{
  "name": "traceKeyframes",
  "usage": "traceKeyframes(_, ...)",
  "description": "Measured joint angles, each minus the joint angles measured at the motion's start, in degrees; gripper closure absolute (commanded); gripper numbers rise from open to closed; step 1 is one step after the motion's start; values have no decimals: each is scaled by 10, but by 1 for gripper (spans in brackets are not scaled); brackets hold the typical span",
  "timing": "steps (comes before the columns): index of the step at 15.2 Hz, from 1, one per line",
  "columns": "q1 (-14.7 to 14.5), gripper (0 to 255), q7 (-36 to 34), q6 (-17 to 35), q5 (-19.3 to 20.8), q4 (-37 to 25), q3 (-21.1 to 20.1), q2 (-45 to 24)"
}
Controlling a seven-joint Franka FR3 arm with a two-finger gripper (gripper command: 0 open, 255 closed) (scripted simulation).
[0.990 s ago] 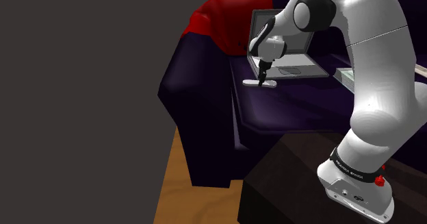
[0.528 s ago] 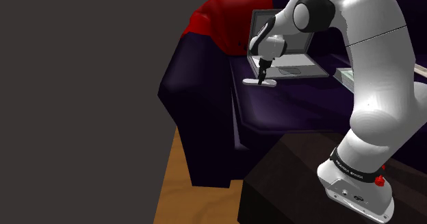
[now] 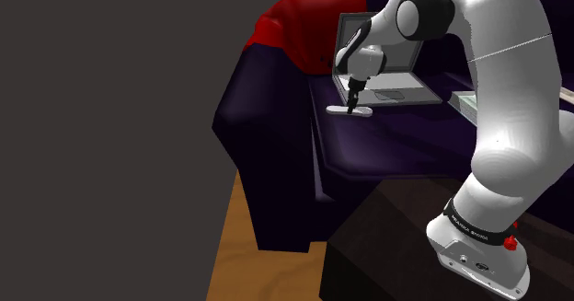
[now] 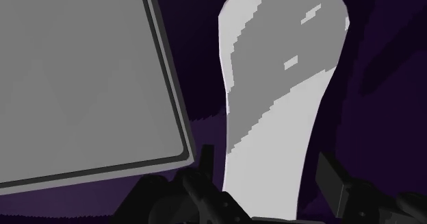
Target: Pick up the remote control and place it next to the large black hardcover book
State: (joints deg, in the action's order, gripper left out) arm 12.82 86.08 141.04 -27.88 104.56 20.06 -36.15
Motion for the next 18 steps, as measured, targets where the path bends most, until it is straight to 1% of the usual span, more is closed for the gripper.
traceKeyframes(10, -17, 255, -24, -48, 32, 6, 24, 55)
traceKeyframes(18, -28, 255, -45, -91, 57, -3, 40, 92)
